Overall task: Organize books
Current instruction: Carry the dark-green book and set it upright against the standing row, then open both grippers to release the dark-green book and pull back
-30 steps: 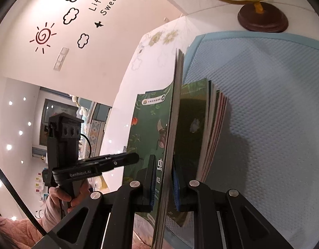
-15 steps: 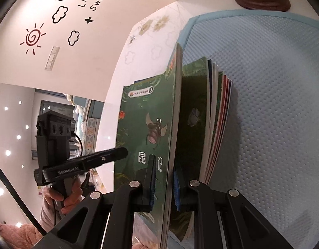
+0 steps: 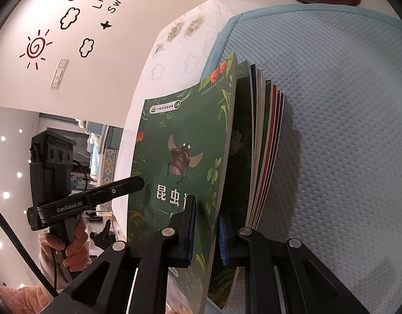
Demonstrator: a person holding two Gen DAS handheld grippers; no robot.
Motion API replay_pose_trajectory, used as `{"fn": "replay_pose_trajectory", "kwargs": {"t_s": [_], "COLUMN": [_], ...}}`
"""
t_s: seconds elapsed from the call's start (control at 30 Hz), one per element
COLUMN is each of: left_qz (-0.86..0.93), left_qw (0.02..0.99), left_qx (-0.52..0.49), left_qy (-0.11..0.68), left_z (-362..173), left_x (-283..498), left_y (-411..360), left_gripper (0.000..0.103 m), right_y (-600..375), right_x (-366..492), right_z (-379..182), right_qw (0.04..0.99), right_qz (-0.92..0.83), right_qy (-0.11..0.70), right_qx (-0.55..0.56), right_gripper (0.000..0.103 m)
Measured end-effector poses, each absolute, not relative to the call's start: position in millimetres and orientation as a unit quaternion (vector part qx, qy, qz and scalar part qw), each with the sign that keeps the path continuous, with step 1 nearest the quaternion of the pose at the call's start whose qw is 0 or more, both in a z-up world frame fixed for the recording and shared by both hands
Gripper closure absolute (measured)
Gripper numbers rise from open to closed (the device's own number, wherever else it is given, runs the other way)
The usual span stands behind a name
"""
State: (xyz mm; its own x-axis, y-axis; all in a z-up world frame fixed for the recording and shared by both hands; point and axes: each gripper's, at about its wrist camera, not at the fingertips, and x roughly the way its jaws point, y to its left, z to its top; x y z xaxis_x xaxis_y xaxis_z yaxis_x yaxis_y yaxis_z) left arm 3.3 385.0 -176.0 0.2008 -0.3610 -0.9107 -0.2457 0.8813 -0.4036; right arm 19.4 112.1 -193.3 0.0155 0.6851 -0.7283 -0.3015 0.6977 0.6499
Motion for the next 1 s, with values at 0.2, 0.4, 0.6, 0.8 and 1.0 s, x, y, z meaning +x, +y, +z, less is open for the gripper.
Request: {"fn": "replay_pose_trajectory", "kwargs": {"t_s": [0.2, 0.4, 0.6, 0.8, 1.0], "left_qz": [0.001, 0.022, 0.013, -0.029, -0.075], "left_qw": [0.740, 0.753, 0.755, 0.747, 0.741], "left_qx": [-0.233, -0.228, -0.213, -0.192, -0.168], "left_qy": [0.631, 0.617, 0.621, 0.636, 0.645], "left_z": [-175, -158, -145, -153, -155], "left_x": [3, 1, 8, 25, 43], "left_y": [393, 390, 349, 266, 174], "left_gripper": [0.080, 0.080, 0.080, 0.080, 0.080], "right_y": [112, 113, 76, 11, -81], "right_x": [18, 14, 12, 18, 23], "right_z": [-193, -182, -171, -158, -154], "right_qw": [0.693, 0.702, 0.707, 0.728, 0.749], "right_qz": [0.355, 0.348, 0.357, 0.332, 0.284], "right_qy": [0.604, 0.601, 0.590, 0.580, 0.573], "right_qx": [0.167, 0.156, 0.160, 0.154, 0.173], "right_gripper": [0.080, 0.064, 0.063, 0.063, 0.063]}}
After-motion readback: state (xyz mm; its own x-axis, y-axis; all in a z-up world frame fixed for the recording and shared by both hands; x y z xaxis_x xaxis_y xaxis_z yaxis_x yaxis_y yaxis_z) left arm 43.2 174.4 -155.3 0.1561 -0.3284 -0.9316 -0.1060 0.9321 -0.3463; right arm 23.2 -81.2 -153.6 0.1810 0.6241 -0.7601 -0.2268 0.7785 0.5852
